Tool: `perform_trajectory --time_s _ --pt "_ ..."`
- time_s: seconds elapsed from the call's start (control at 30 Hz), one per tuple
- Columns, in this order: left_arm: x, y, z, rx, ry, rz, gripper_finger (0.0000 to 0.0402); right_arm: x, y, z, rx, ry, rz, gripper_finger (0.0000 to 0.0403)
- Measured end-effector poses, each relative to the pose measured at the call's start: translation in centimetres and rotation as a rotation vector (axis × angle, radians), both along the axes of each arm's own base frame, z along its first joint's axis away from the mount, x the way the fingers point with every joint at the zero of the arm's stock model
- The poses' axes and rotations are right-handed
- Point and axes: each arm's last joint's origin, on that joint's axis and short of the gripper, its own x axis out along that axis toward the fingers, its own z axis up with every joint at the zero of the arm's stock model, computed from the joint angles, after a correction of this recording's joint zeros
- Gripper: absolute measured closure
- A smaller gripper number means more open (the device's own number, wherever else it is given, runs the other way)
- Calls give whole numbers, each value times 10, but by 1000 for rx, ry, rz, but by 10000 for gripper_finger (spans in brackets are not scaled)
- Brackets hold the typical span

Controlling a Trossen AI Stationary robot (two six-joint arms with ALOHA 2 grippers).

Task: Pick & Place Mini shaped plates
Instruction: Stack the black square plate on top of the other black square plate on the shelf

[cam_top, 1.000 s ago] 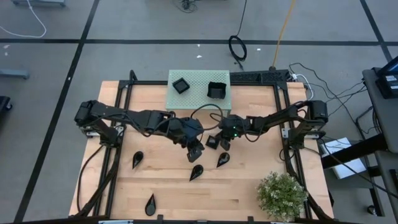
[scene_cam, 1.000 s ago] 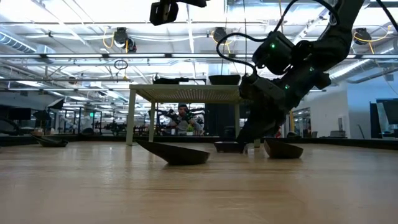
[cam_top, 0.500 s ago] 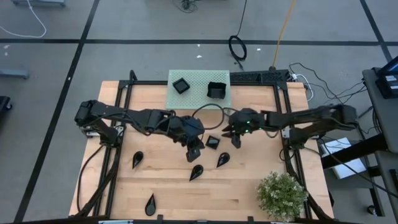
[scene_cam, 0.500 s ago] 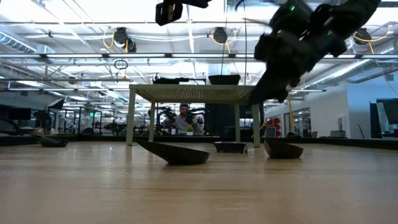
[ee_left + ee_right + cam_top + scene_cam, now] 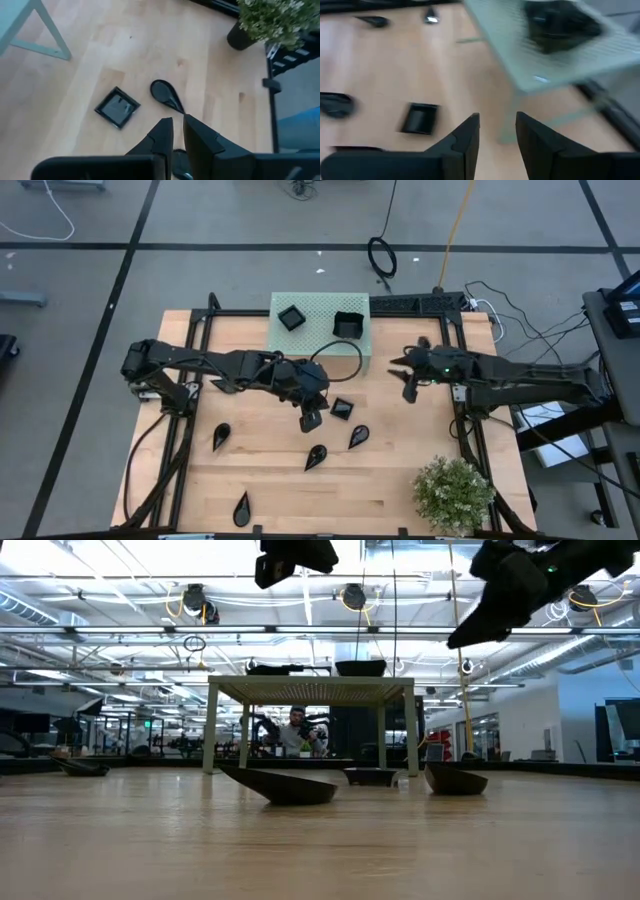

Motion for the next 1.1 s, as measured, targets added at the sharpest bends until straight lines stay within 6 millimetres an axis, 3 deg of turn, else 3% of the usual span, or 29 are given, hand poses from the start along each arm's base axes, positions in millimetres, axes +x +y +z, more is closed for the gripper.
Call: perform_trajectory --time_s 0.17,0.33,0.5,0.9,1.1 --pt "7 4 -8 75 6 -63 355 -23 0 6 -63 1 -106 287" --pt "20 3 -23 216 3 -205 355 -32 1 13 -72 -51 -115 287" --pt "36 0 -46 332 11 -335 355 -32 1 14 -72 -65 -114 287" --pt "61 -4 -110 282 149 -400 352 -28 0 12 -71 -49 -113 287" --pt "66 -5 -128 280 184 -443 305 -27 0 11 -70 -45 -113 287"
